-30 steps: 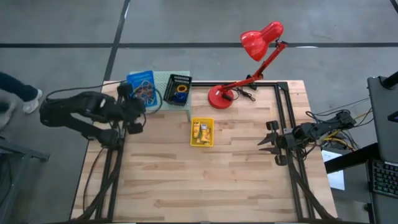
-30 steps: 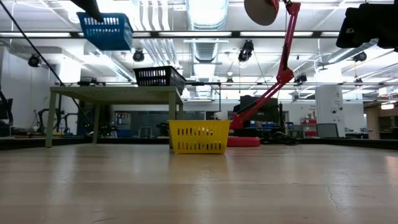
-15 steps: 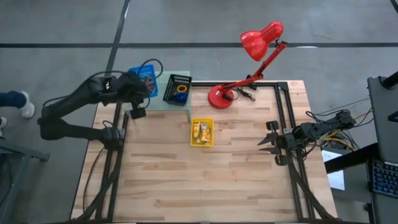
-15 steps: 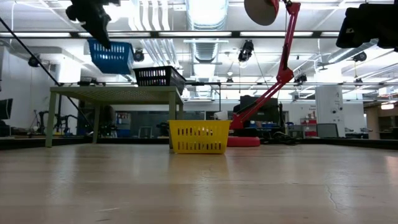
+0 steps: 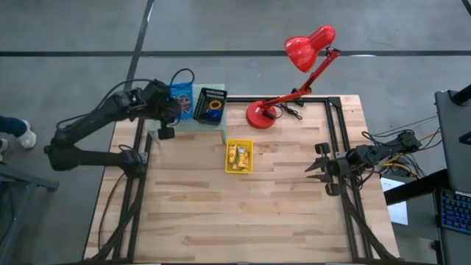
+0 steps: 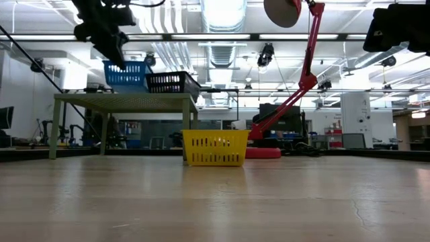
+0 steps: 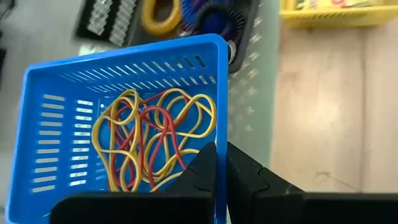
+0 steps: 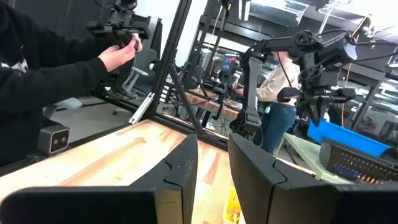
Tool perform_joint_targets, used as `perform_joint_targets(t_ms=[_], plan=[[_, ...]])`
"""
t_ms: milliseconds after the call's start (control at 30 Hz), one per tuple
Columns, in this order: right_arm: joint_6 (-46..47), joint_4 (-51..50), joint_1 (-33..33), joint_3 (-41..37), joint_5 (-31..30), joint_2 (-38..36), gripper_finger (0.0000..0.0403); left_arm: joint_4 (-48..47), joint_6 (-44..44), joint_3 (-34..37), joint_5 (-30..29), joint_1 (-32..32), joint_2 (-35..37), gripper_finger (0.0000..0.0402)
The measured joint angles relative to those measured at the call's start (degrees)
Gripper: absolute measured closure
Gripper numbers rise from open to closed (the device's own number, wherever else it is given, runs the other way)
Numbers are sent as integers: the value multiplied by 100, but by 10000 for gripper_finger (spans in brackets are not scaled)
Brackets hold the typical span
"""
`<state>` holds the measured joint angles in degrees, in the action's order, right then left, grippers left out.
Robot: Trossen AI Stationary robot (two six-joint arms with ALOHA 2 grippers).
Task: Pick & Place Office Desk Supplies
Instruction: Put the blue basket filled with rubber bands on the shelf
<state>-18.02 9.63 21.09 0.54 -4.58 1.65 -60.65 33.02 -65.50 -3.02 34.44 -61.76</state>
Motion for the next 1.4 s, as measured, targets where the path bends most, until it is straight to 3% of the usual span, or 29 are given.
perform_joint_targets(t_ms=[400,900,1133,1400], plan=[[0,2,1,0,0,0,316,421,358,362,116,43,0,382],[0,0,0,0,-1,0,316,527,-149,370,514,26,0,382],[0,1,-1,0,-1,0,316,340,2,370,156,21,0,382],[0,0,-1,0,0,0,316,318,15,370,152,17,0,380]])
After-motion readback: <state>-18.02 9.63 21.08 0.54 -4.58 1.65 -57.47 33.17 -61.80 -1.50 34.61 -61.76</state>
